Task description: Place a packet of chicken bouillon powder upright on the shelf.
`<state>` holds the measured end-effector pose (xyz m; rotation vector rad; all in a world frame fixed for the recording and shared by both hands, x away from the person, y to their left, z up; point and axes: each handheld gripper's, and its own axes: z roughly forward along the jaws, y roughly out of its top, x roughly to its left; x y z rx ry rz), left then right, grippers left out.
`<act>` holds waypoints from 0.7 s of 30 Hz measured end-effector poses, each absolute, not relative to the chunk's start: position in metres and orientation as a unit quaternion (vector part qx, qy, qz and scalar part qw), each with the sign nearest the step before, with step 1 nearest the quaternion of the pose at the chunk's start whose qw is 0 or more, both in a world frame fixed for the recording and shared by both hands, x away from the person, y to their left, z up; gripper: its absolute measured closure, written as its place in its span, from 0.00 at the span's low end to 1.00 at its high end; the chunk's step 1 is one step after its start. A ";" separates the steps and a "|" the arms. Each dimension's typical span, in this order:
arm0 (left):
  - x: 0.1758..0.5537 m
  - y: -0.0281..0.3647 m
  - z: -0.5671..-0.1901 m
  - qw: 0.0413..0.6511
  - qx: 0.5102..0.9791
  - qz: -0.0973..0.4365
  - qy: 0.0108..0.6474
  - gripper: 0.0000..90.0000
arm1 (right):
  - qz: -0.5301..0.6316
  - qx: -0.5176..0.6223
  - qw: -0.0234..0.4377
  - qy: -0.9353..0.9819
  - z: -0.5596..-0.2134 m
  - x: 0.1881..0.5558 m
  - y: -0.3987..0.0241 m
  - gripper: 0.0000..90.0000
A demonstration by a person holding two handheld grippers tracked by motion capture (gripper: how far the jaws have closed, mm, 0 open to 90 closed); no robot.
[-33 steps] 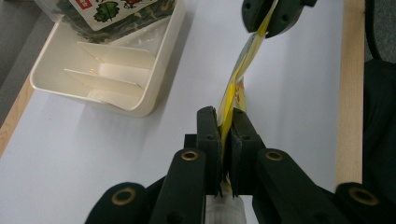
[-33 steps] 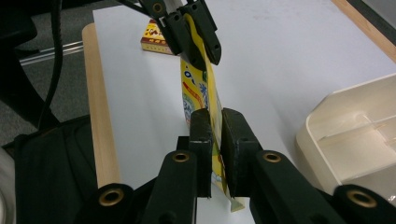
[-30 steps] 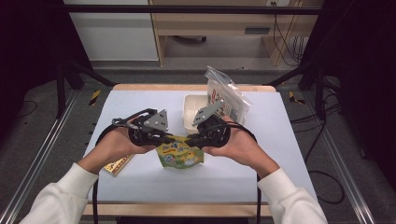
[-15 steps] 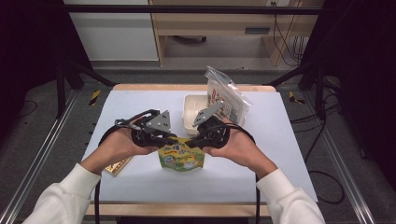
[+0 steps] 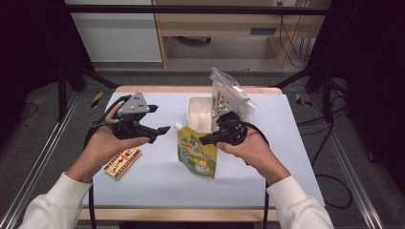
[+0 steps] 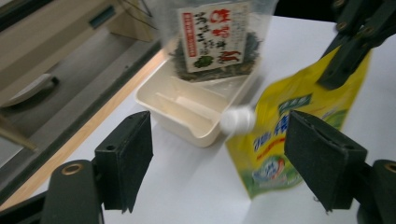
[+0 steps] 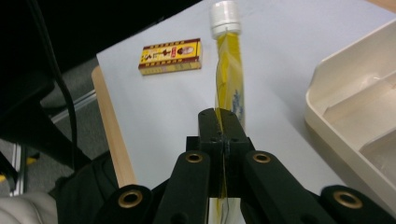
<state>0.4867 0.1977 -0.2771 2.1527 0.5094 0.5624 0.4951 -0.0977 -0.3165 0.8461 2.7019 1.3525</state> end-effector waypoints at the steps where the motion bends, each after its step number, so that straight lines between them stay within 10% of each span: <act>1: 0.486 0.202 -0.280 0.416 0.855 0.228 0.211 0.25 | 0.437 0.274 0.001 0.857 -0.316 0.496 -0.101 1.00; 21: 0.462 0.256 -0.416 0.428 0.795 0.224 0.366 0.12 | 0.517 0.346 0.010 0.782 -0.302 0.496 -0.130 1.00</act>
